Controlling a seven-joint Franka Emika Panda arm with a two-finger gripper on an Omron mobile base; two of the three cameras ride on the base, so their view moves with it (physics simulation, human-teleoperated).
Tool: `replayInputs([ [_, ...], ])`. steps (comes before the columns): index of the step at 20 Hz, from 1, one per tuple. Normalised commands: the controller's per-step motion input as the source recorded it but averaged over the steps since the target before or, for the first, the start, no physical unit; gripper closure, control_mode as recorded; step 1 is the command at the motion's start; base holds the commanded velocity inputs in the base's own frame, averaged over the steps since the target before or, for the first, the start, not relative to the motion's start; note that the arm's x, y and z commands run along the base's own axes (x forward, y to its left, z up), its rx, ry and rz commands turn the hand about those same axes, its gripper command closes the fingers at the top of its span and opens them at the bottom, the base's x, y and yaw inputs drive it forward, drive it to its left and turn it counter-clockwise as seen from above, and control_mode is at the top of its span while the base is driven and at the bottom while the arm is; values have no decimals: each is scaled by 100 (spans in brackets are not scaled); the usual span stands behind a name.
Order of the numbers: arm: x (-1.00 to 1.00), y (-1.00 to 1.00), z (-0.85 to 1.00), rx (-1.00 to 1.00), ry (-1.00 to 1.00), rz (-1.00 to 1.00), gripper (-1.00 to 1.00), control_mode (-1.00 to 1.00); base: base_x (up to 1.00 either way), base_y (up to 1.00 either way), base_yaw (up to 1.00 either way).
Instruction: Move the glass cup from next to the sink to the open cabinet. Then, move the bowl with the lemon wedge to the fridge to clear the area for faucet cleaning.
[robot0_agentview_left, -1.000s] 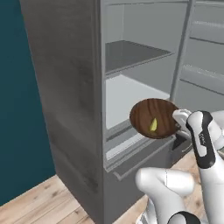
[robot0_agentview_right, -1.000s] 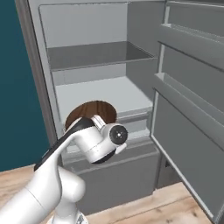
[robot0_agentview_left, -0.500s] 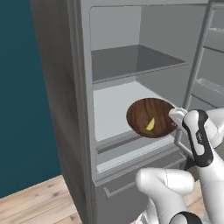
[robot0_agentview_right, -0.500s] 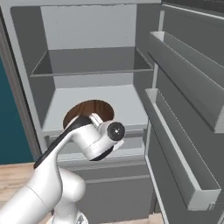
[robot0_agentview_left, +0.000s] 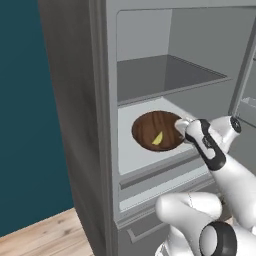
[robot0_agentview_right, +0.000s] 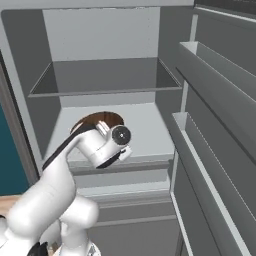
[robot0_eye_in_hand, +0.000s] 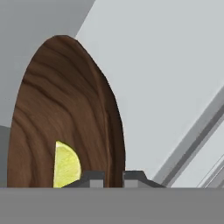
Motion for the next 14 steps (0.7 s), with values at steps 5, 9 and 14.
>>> replayInputs([
  [5,23,0,-19,3,19,1,100,-100,0,0,0],
  [9,6,0,-59,0,8,0,100,-100,0,0,0],
  [14,63,1,-21,0,0,0,100,-100,0,0,0],
])
